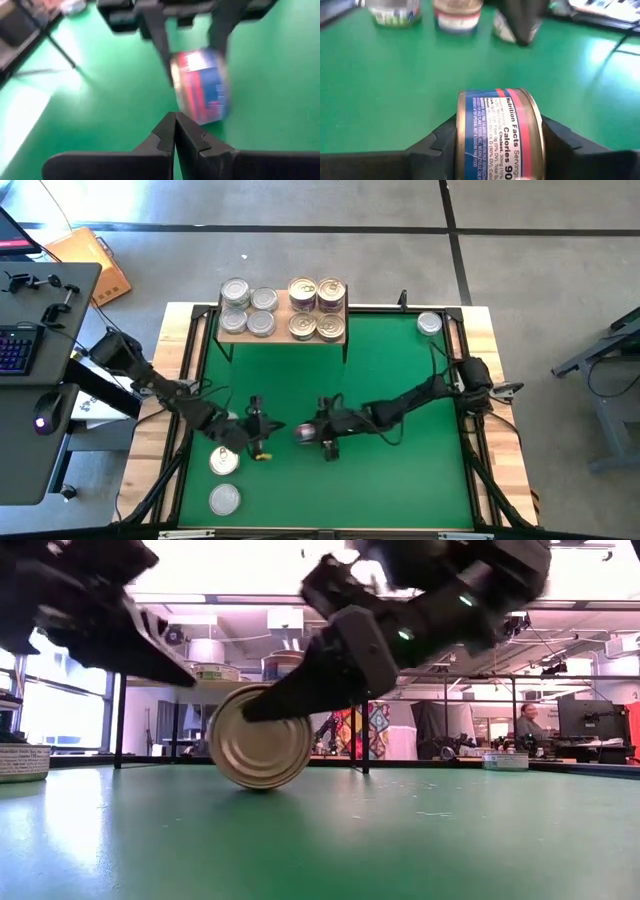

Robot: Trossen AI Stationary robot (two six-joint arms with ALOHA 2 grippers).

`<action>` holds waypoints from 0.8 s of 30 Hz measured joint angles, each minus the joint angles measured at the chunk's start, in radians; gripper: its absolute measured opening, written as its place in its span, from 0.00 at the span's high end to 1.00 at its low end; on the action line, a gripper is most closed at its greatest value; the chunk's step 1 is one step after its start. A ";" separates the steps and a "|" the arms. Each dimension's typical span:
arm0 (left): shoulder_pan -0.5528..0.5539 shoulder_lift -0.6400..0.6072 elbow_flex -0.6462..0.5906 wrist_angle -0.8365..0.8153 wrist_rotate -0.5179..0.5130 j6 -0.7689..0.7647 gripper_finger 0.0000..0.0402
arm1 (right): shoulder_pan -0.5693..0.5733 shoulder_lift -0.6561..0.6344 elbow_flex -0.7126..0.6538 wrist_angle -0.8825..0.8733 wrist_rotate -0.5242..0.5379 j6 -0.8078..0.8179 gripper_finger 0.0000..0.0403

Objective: Stack canned seafood by type on shelf
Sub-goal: Stack the blue-pink tuna can on the other blue-pink tuna can on the shelf

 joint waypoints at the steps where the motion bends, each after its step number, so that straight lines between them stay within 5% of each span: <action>1: -0.013 -0.002 0.000 0.017 -0.005 0.012 1.00 | 0.010 -0.002 -0.046 0.097 0.027 0.010 0.56; 6: -0.040 -0.001 0.001 0.144 0.006 0.130 0.96 | 0.052 -0.017 -0.177 0.470 0.183 -0.005 0.56; 12: -0.013 0.000 0.001 0.264 0.054 0.195 0.70 | 0.082 -0.017 -0.241 0.709 0.223 -0.048 0.56; 18: 0.037 0.007 0.001 0.266 0.056 0.188 0.38 | 0.101 -0.028 -0.255 0.786 0.220 -0.084 0.56; 24: 0.081 0.049 0.000 0.342 0.085 0.132 0.27 | 0.101 -0.036 -0.254 0.810 0.240 -0.100 0.56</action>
